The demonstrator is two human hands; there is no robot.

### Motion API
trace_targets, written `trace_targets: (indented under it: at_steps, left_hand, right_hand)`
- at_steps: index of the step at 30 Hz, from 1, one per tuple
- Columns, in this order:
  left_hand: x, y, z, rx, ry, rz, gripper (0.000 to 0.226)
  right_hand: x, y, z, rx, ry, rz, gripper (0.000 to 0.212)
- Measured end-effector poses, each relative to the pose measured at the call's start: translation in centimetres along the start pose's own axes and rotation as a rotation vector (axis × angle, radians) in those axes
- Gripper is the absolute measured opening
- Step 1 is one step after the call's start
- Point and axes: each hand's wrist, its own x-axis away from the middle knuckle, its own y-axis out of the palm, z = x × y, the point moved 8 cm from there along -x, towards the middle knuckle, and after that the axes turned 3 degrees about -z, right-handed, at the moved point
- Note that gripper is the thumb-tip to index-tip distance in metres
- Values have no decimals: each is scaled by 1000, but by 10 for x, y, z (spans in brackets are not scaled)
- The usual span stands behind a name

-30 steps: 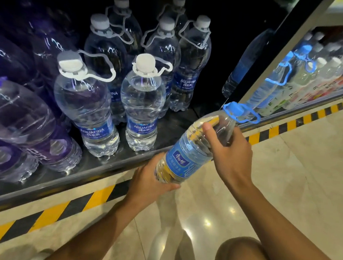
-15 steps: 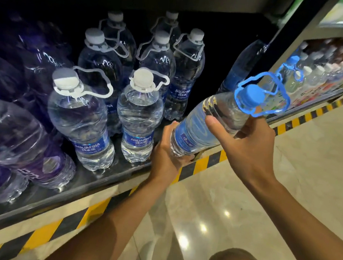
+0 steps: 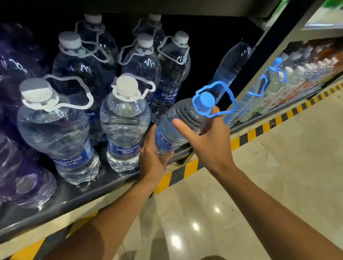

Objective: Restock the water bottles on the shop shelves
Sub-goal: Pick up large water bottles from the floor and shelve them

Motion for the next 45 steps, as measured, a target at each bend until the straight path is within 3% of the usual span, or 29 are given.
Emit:
trace_targets:
  at_steps: [9, 14, 18, 28, 31, 35, 37, 41, 43, 45]
  left_hand:
    - [-3, 6, -4, -68, 31, 47, 90]
    - [1, 6, -7, -181, -4, 75, 94]
    - [0, 5, -5, -220, 4, 68, 95]
    - [0, 13, -4, -392, -76, 65, 91]
    - [2, 15, -3, -351, -74, 23, 94]
    - [7, 15, -1, -300, -179, -150, 98]
    - [23, 2, 7, -310, -160, -175, 90]
    - [78, -51, 22, -113, 28, 76, 36]
    - [101, -79, 23, -45, 66, 249, 35]
    - [113, -97, 19, -50, 71, 384, 52]
  right_hand:
    - [-37, 18, 3, 42, 60, -80, 72]
    - [-36, 28, 9, -54, 91, -82, 71]
    - [-32, 35, 21, -109, 88, -233, 84]
    - [-36, 34, 44, -80, 48, -182, 83]
    - [-34, 36, 40, -77, 38, -155, 86]
    - [-31, 34, 37, -98, 46, -176, 86]
    - [-31, 35, 35, -118, 57, -211, 84]
    - [-28, 39, 34, -183, 101, -220, 90]
    - [-23, 40, 39, -231, 138, -211, 98]
    - [-17, 44, 44, -253, 159, -211, 104]
